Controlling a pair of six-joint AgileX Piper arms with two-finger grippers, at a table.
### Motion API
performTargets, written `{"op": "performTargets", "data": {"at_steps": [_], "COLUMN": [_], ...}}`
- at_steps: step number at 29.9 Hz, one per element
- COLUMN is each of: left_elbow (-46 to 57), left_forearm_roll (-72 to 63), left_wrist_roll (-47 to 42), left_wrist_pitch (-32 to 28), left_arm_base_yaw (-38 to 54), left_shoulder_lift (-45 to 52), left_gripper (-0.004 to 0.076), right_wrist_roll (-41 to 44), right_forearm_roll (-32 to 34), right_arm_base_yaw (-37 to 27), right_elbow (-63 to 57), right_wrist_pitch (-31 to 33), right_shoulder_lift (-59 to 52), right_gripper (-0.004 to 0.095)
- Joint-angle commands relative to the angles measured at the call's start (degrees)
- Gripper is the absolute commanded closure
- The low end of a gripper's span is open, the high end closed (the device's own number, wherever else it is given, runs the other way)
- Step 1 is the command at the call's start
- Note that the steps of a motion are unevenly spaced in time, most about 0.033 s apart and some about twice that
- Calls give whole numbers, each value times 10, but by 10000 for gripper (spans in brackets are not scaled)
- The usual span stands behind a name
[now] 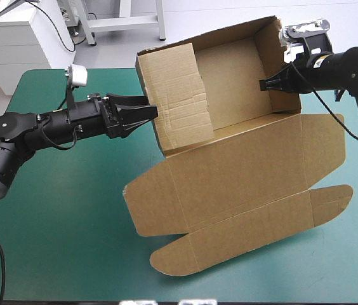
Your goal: Fold the box
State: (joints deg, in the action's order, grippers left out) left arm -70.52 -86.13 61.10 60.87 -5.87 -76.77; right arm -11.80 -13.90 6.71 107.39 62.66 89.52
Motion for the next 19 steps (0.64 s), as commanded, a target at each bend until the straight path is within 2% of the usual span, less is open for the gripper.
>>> {"op": "performTargets", "data": {"at_steps": [1,7,10,15,19], "left_elbow": [-27,-89,-143,-253,-331], "left_forearm_roll": [-2,116,247,492,634], "left_wrist_roll": [-35,-119,-224,-426,-532], "left_wrist_pitch": [-30,-130,-174,-152,-130], "left_arm_base_yaw": [-3,-47,-90,-161,-206], "left_shoulder_lift": [17,16,3,-52,-103], "left_gripper": [227,227,229,229,229], "right_wrist_roll": [21,25,28,39,45], "right_forearm_roll": [-19,-5,-2,-2,-1], "right_arm_base_yaw": [5,14,17,17,17], "right_elbow": [15,15,15,15,15], "right_wrist_pitch": [-64,-81,-83,-86,-86], "right_shoulder_lift": [-20,-18,-15,-14,-13], "right_gripper": [922,921,922,921,921]}}
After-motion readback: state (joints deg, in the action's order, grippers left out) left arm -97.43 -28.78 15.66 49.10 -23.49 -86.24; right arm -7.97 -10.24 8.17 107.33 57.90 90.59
